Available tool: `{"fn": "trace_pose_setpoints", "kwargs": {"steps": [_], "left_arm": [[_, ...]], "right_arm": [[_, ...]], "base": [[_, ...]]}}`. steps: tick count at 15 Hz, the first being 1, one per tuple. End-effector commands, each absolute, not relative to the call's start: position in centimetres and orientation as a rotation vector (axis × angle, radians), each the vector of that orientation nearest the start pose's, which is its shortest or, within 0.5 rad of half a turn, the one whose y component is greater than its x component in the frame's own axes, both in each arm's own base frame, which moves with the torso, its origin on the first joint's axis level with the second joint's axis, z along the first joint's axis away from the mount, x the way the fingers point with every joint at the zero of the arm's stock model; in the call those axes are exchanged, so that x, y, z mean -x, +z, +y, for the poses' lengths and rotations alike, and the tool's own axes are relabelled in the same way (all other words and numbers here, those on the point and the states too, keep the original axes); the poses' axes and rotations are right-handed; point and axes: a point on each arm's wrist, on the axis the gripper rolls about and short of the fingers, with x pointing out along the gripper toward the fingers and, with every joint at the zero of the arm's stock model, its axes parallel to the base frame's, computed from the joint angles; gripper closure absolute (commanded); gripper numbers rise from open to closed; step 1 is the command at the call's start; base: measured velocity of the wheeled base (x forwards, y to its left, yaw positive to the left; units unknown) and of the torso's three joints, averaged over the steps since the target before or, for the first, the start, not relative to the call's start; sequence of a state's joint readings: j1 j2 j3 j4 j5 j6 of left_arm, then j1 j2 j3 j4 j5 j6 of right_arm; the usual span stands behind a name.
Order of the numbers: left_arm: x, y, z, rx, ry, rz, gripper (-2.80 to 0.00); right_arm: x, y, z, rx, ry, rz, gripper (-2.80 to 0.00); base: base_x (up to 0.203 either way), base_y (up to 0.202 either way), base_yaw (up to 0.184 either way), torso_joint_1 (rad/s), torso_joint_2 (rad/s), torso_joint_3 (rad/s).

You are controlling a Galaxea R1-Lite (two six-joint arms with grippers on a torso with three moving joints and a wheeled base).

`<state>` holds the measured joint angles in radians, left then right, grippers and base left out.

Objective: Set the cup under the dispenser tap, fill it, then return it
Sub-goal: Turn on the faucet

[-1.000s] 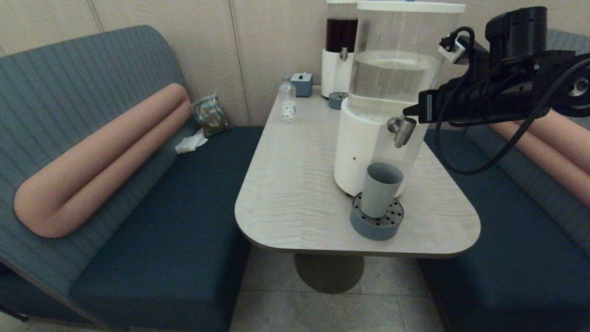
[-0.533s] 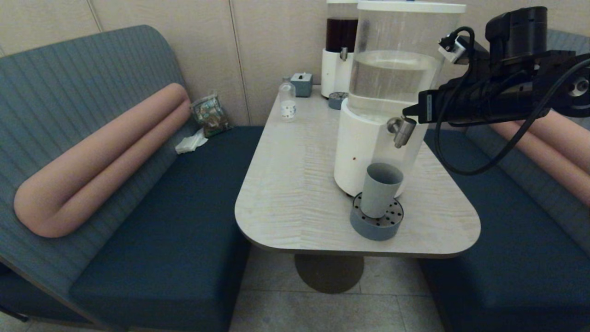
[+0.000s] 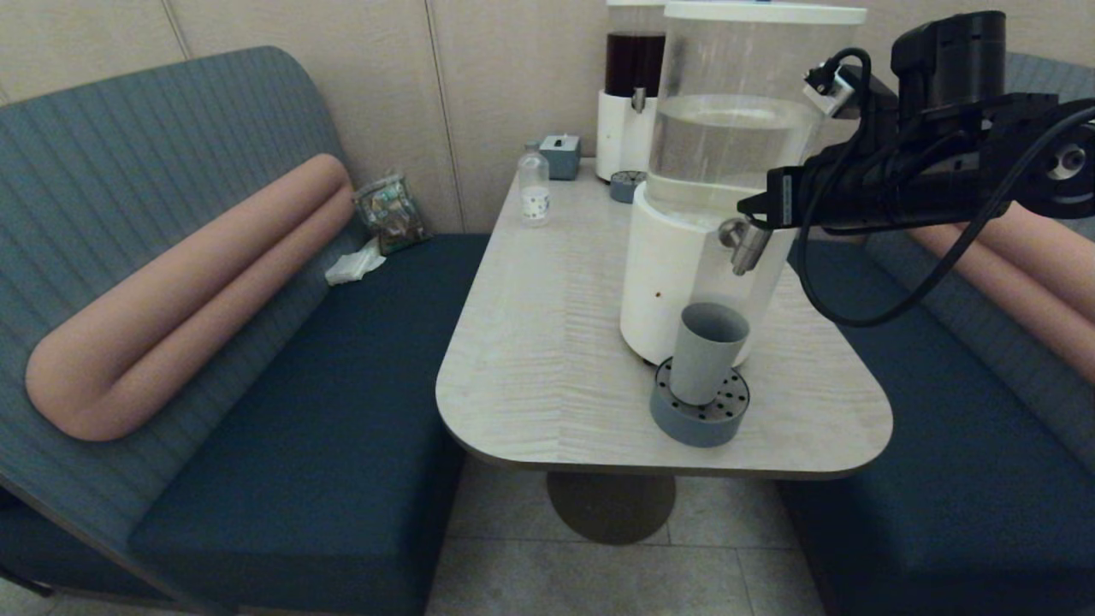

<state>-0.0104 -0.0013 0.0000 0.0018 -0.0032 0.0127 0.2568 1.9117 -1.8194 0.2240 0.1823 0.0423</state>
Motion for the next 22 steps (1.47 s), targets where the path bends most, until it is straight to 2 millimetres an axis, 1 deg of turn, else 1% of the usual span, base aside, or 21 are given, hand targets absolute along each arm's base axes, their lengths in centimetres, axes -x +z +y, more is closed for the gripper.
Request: {"fn": "trace_pose_setpoints", "kwargs": {"steps": [1,6,10,13,16,22], "left_arm": [[2.3,7.5,0.0,-0.012,-0.014,0.000,0.00],[2.3,7.5,0.0,-0.012,-0.014,0.000,0.00],[2.3,7.5,0.0,-0.012,-0.014,0.000,0.00],[2.3,7.5,0.0,-0.012,-0.014,0.000,0.00],[2.3,7.5,0.0,-0.012,-0.014,0.000,0.00],[2.3,7.5,0.0,-0.012,-0.014,0.000,0.00]], "right_arm": [[-36.6,30.7,10.1,-0.029,0.432,0.342,0.00],[-36.7,30.6,10.5,-0.028,0.440,0.342,0.00],[-36.6,31.3,10.4,-0.027,0.440,0.318,0.00],[-36.7,30.7,11.1,-0.026,0.455,0.336,0.00],[-36.8,30.8,11.1,-0.025,0.453,0.333,0.00],[-35.7,32.3,10.8,-0.027,0.453,0.284,0.00]], "base": [[0.000,0.000,0.000,0.000,0.00,0.000],[0.000,0.000,0.000,0.000,0.00,0.000],[0.000,0.000,0.000,0.000,0.00,0.000],[0.000,0.000,0.000,0.000,0.00,0.000],[0.000,0.000,0.000,0.000,0.00,0.000],[0.000,0.000,0.000,0.000,0.00,0.000]]}}
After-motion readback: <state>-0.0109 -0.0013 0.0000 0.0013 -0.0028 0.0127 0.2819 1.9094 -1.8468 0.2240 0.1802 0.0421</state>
